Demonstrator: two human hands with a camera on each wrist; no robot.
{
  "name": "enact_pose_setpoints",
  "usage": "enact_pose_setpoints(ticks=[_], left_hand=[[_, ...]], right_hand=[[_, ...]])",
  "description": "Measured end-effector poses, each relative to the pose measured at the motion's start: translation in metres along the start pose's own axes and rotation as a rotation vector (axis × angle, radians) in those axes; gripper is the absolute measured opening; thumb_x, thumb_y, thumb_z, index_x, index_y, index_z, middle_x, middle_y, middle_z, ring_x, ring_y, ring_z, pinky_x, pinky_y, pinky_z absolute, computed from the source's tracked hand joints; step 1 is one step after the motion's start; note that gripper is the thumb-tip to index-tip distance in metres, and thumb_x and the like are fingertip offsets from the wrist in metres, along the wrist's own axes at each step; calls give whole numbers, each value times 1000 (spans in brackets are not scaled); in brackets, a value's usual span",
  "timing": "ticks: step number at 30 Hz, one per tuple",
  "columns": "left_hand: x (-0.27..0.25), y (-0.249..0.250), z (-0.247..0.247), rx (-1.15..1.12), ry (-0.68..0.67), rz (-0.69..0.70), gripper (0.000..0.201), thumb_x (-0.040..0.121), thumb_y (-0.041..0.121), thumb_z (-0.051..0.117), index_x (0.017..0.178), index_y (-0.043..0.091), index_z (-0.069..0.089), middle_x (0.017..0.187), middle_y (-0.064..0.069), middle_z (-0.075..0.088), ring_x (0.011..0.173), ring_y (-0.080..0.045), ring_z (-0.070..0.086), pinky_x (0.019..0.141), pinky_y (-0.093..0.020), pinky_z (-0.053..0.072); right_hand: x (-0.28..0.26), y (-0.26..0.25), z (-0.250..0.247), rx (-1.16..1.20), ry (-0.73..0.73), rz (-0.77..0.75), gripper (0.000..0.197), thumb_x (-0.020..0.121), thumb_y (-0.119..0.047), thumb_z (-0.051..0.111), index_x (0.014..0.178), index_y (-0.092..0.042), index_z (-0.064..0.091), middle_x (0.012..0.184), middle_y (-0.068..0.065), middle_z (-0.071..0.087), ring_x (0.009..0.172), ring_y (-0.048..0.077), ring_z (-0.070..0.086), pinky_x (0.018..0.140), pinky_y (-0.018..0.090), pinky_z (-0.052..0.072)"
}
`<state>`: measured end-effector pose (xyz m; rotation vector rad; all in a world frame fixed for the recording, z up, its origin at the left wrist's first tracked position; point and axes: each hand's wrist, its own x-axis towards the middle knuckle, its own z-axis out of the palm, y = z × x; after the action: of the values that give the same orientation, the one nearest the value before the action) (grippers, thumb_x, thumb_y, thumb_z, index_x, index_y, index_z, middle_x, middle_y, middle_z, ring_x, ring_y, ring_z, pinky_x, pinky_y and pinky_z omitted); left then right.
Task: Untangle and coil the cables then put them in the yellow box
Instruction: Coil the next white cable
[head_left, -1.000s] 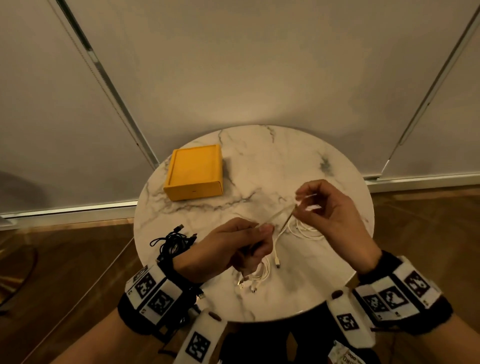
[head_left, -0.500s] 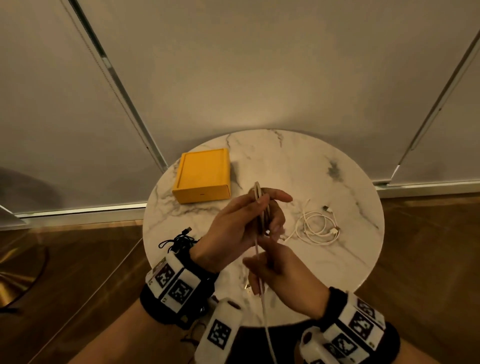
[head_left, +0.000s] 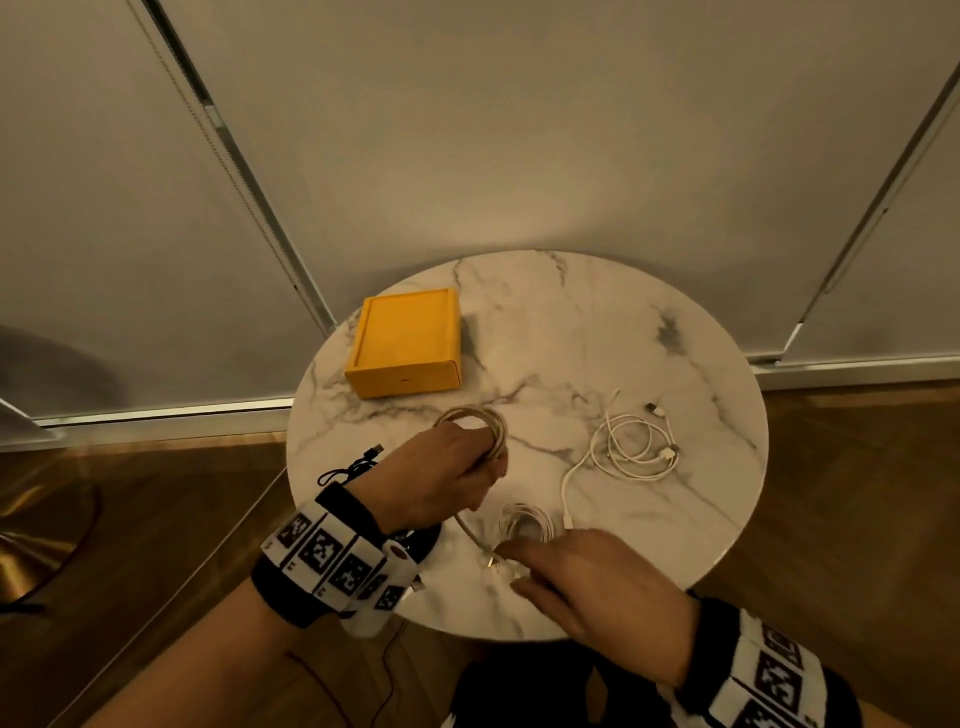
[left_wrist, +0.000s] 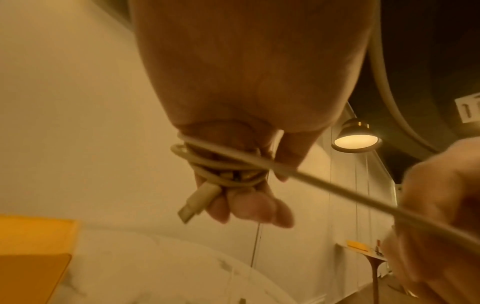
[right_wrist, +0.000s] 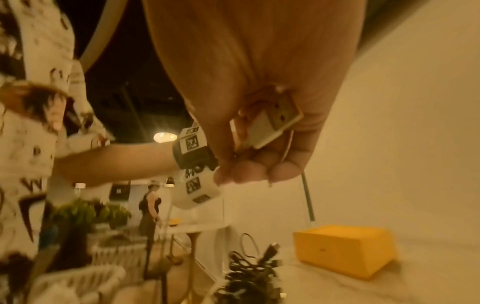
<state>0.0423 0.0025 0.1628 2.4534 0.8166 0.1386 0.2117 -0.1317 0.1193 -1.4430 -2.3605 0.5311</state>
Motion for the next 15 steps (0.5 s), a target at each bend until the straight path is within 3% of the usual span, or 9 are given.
enact_pose_setpoints(ticks=[3, 4, 7, 10, 12, 14, 15], left_hand=[[-8, -3, -3, -154, -177, -82, 27, 98, 25, 52, 83, 5, 62, 62, 7, 58, 57, -10, 55, 61, -29, 46], [-11, -3, -2, -217, -217, -109, 32, 96, 30, 54, 82, 3, 63, 58, 7, 56, 53, -10, 52, 57, -29, 44], [-17, -1, 3, -486, -255, -139, 38, 92, 35, 54, 78, 0, 62, 52, 6, 45, 47, -9, 41, 50, -22, 35], [-18, 6, 7, -667, -289, -81, 23, 89, 24, 61, 67, 18, 61, 52, 4, 42, 45, -9, 37, 47, -22, 32], [-18, 12, 11, -790, -323, -54, 25, 87, 22, 64, 63, 26, 60, 51, 7, 44, 44, -6, 37, 46, -20, 31], [-17, 17, 14, -986, -343, -52, 25, 85, 26, 64, 61, 21, 60, 49, 8, 43, 40, -5, 35, 44, -17, 31], [-16, 18, 15, -1089, -346, -47, 26, 84, 28, 66, 61, 17, 60, 47, 9, 42, 38, -4, 33, 43, -15, 32]], right_hand=[[4, 20, -9, -242, 86, -60, 27, 92, -34, 39, 97, -25, 64, 78, -7, 66, 70, 18, 64, 73, 31, 37], [5, 27, -15, -260, 129, -62, 26, 92, -33, 41, 95, -25, 66, 78, -8, 66, 70, 16, 63, 74, 30, 37], [7, 37, -26, -87, 219, -66, 30, 97, -34, 40, 104, -22, 67, 94, -5, 65, 83, 18, 63, 74, 38, 48], [8, 34, -26, 89, 331, -55, 25, 97, -30, 47, 110, -19, 65, 105, -4, 62, 86, 13, 63, 73, 35, 53], [8, 33, -25, 242, 374, -24, 30, 94, -20, 56, 124, -21, 59, 115, -7, 58, 83, 7, 62, 73, 28, 54], [7, 30, -25, 442, 326, 3, 41, 93, -13, 59, 132, -24, 54, 119, -10, 60, 81, 9, 65, 73, 26, 55], [6, 27, -27, 555, 290, 19, 40, 93, -12, 59, 131, -23, 56, 111, -9, 65, 77, 10, 67, 72, 28, 55]])
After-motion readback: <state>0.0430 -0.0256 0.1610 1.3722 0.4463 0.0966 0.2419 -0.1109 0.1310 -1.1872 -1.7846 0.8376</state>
